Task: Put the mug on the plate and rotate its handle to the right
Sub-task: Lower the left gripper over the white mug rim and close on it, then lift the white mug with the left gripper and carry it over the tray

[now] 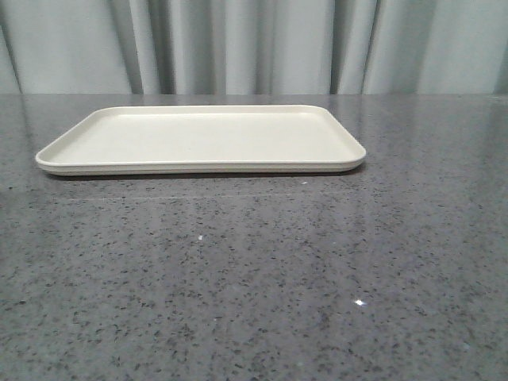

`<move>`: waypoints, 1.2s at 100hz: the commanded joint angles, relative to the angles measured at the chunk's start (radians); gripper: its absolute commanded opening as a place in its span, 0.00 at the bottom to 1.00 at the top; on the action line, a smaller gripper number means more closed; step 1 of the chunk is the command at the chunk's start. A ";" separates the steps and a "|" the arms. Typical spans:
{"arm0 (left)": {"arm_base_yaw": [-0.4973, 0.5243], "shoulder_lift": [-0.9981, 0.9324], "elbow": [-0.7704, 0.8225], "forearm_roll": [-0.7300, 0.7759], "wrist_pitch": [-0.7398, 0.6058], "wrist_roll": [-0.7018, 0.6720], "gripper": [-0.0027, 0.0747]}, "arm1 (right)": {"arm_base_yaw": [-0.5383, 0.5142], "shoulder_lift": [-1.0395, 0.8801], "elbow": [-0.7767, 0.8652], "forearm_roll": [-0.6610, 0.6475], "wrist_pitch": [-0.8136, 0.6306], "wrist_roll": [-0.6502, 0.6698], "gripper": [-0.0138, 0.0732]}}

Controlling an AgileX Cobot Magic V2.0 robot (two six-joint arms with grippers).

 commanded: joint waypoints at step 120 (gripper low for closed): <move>-0.007 0.372 -0.031 0.124 -0.093 -0.087 0.83 | 0.000 0.010 -0.033 -0.003 -0.073 0.001 0.75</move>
